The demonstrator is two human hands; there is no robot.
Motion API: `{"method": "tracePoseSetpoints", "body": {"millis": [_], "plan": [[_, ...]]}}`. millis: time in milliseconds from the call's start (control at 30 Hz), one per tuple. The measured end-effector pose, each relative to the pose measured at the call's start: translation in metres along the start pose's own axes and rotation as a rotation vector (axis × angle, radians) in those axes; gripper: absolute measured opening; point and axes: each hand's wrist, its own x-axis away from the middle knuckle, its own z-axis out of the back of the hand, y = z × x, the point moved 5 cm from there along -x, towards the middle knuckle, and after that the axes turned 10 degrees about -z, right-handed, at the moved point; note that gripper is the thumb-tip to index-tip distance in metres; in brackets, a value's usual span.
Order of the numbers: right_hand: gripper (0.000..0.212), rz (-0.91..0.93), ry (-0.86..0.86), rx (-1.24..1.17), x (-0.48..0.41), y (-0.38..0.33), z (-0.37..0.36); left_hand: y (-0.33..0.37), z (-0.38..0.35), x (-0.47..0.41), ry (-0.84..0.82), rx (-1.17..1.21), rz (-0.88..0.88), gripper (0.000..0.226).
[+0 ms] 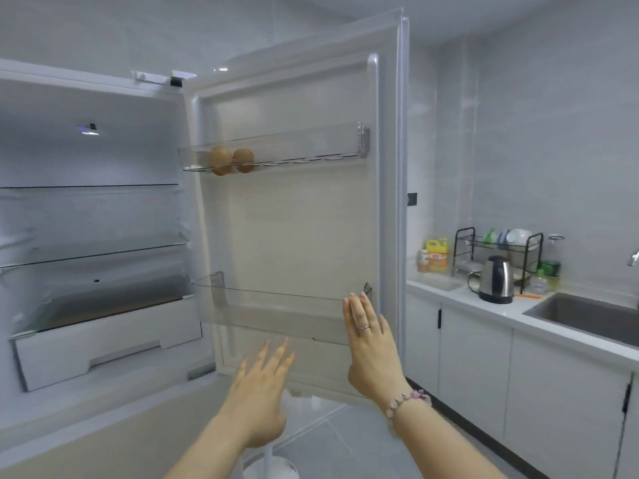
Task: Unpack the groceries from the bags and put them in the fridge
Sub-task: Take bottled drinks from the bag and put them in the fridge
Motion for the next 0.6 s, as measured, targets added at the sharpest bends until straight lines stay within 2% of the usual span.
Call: {"method": "tracePoseSetpoints", "body": {"millis": [67, 167, 267, 300, 367, 433, 600], "plan": [[0.117, -0.025, -0.01, -0.043, 0.002, -0.005, 0.002, 0.003, -0.001, -0.002, 0.036, -0.027, -0.032, 0.081], [0.098, 0.038, -0.021, -0.075, 0.005, -0.005, 0.006, 0.01, 0.0, -0.011, 0.086, -0.013, -0.063, 0.084], [0.094, 0.043, -0.075, -0.08, 0.004, 0.005, 0.013, 0.016, 0.006, -0.029, 0.146, -0.108, -0.113, 0.108], [0.093, 0.024, -0.083, -0.099, 0.005, 0.011, 0.017, 0.018, 0.005, -0.037, 0.239, -0.156, -0.154, 0.11], [0.091, -0.042, -0.081, -0.095, 0.015, 0.032, 0.026, 0.027, -0.001, -0.048, 0.323, -0.157, -0.144, 0.106], [0.088, -0.134, -0.11, -0.045, 0.032, 0.058, 0.034, 0.049, 0.001, -0.048, 0.341, -0.103, -0.152, 0.096], [0.083, -0.378, -0.152, 0.03, 0.082, 0.119, 0.068, 0.107, 0.005, -0.054, 0.327, -0.047, -0.315, 0.084]]}}
